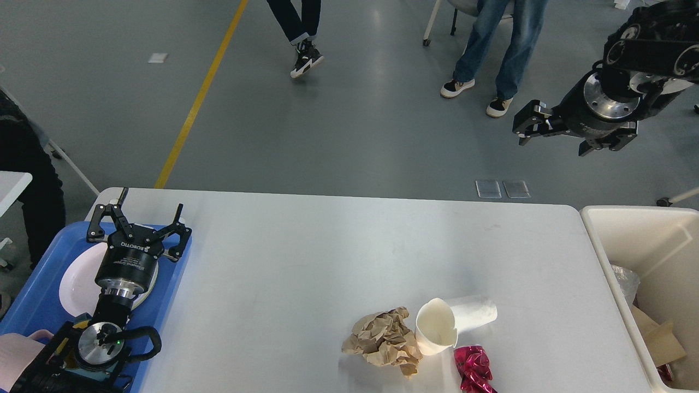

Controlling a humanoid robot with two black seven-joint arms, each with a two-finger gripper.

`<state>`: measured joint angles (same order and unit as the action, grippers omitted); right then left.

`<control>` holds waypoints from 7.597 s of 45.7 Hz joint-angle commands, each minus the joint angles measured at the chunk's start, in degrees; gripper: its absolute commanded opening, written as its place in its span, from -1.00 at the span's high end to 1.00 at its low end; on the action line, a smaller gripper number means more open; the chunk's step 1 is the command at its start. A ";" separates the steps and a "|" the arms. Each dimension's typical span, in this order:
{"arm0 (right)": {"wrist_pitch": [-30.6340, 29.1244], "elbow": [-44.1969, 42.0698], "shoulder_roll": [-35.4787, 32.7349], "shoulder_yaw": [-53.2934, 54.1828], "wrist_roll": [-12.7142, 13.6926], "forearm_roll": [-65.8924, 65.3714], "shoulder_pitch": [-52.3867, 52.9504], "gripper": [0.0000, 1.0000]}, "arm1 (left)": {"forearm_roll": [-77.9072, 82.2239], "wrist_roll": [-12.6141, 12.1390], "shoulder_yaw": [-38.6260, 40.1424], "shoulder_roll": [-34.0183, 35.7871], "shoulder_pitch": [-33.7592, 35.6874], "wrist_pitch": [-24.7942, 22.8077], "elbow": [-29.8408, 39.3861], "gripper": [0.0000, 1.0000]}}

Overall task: Tidy desktop
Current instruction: 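Release the bread roll into the bin and raise the right gripper, then lower the right gripper onto the crumpled brown paper wad, then grasp the brown paper wad and carry it over the bin, then open the right gripper to drop the paper into the bin, then move the right gripper down to the white cup nearer the bin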

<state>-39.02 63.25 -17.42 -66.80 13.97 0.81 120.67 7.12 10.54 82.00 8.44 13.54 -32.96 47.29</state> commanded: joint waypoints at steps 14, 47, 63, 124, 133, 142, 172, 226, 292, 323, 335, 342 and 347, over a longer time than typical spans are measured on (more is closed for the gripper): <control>-13.18 12.06 0.90 2.02 0.00 5.16 9.58 -1.00 | 0.00 0.00 0.00 0.00 0.00 0.00 0.00 -0.93; 3.59 12.33 11.79 23.28 1.05 8.15 -13.35 -1.00 | 0.00 0.00 0.00 0.00 0.00 0.00 0.00 -0.93; 19.94 10.31 20.14 30.41 7.65 7.01 -28.64 -0.96 | 0.00 0.00 0.00 0.00 0.00 0.00 0.00 -0.93; 28.04 5.12 23.05 27.86 7.91 6.13 -37.79 1.00 | 0.00 0.00 0.00 0.00 0.00 0.00 0.00 -0.93; 23.65 9.25 20.59 28.22 7.73 9.37 -31.30 1.00 | 0.00 0.00 0.00 0.00 0.00 0.00 0.00 -0.93; 12.32 11.80 14.88 28.22 7.30 17.64 -19.26 1.00 | 0.00 0.00 0.00 0.00 0.00 0.00 0.00 -0.93; -9.58 15.14 2.65 -12.12 4.14 19.58 15.21 1.00 | 0.00 0.00 0.00 0.00 0.00 0.00 0.00 -0.93; 30.67 -24.71 -24.51 3.57 -7.82 11.93 -51.00 1.00 | 0.00 0.09 0.00 0.00 -0.09 0.00 0.00 -0.93; 37.01 -45.35 -10.87 19.78 -6.86 4.21 -71.74 -1.00 | 0.00 0.00 0.00 0.00 0.00 0.00 0.00 -0.93; -11.51 12.75 -4.82 5.10 1.58 -7.06 -1.33 -1.00 | 0.00 0.00 0.00 0.00 0.00 0.00 0.00 -0.93; -11.69 25.60 -6.31 4.22 2.98 1.30 13.80 -1.00 | 0.00 0.00 0.00 0.00 0.00 0.09 0.00 -0.93; -8.00 25.34 -5.87 0.10 3.95 1.47 13.80 -1.00 | 0.00 0.00 0.00 0.00 0.00 0.00 0.00 -0.93; -5.63 25.34 -5.87 -2.54 3.95 1.56 13.80 -1.00 | 0.00 0.00 0.00 0.00 0.00 0.00 0.00 -0.93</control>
<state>-47.09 88.64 -23.35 -66.58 17.88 2.24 134.47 7.12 10.54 82.00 8.44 13.54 -32.87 47.29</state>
